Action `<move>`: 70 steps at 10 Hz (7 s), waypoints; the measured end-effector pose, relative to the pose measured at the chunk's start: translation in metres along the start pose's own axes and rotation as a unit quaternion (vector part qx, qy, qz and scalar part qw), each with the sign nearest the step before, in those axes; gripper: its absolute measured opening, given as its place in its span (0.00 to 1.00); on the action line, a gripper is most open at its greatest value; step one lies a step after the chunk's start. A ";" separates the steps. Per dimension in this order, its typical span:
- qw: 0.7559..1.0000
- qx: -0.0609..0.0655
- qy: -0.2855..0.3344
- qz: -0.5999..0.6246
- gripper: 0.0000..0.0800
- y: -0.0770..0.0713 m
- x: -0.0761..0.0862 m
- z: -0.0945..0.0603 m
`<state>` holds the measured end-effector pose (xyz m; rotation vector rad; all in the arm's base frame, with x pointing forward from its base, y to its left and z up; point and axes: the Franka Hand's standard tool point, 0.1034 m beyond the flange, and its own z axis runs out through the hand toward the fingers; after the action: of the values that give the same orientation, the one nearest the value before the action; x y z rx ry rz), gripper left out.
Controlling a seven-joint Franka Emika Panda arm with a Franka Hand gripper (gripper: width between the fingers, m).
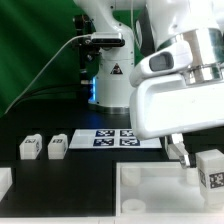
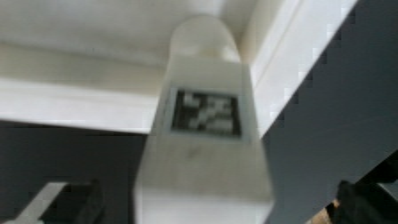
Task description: Assemble one leg
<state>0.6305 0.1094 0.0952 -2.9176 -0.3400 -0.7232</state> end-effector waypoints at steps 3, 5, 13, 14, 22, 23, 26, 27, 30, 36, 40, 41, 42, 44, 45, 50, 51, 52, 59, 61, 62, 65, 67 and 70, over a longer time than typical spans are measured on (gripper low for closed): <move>0.987 0.037 -0.153 0.017 0.81 -0.011 0.001 0.002; 0.965 0.060 -0.253 0.025 0.81 -0.017 -0.009 0.002; 0.967 0.061 -0.245 0.021 0.38 -0.007 -0.009 0.012; 0.967 0.058 -0.246 0.033 0.38 -0.007 -0.009 0.012; 0.824 -0.015 -0.250 0.508 0.38 -0.007 -0.008 0.018; 0.799 -0.030 -0.249 0.546 0.38 -0.009 -0.008 0.018; 0.724 -0.058 -0.244 0.642 0.38 -0.012 -0.008 0.019; 0.685 -0.061 -0.234 0.687 0.37 -0.011 -0.007 0.020; 0.522 -0.051 -0.164 0.835 0.37 -0.002 -0.010 0.023; 0.723 -0.031 -0.205 0.659 0.78 -0.011 -0.007 0.015; 0.864 -0.010 -0.206 0.459 0.81 -0.009 -0.008 0.018; 0.903 -0.009 -0.203 0.379 0.81 -0.009 -0.004 0.019; 0.925 -0.003 -0.200 0.324 0.81 -0.007 -0.001 0.021; 0.922 -0.002 -0.195 0.334 0.66 -0.008 -0.001 0.023; 0.924 -0.001 -0.194 0.330 0.48 -0.008 -0.001 0.023; 0.801 -0.039 -0.189 0.567 0.38 0.004 -0.008 0.024; 0.753 -0.033 -0.176 0.633 0.38 0.008 -0.010 0.023; 0.700 -0.025 -0.170 0.693 0.38 0.008 -0.012 0.022; 0.775 -0.021 -0.174 0.607 0.69 -0.002 -0.002 0.016; 0.849 -0.010 -0.178 0.497 0.77 -0.008 0.004 0.014; 0.869 -0.003 -0.179 0.461 0.80 -0.007 0.003 0.014; 0.945 0.012 -0.173 0.278 0.81 -0.004 0.003 0.017; 0.977 0.028 -0.175 0.118 0.81 0.009 -0.004 0.024; 0.974 0.025 -0.175 0.142 0.69 0.008 -0.005 0.024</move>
Offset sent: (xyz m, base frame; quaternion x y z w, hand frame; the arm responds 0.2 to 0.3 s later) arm 0.0049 -0.0016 -0.0107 0.0071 -0.1854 0.0097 0.9826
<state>0.6394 0.1050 0.0711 -2.9469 0.0342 -0.1556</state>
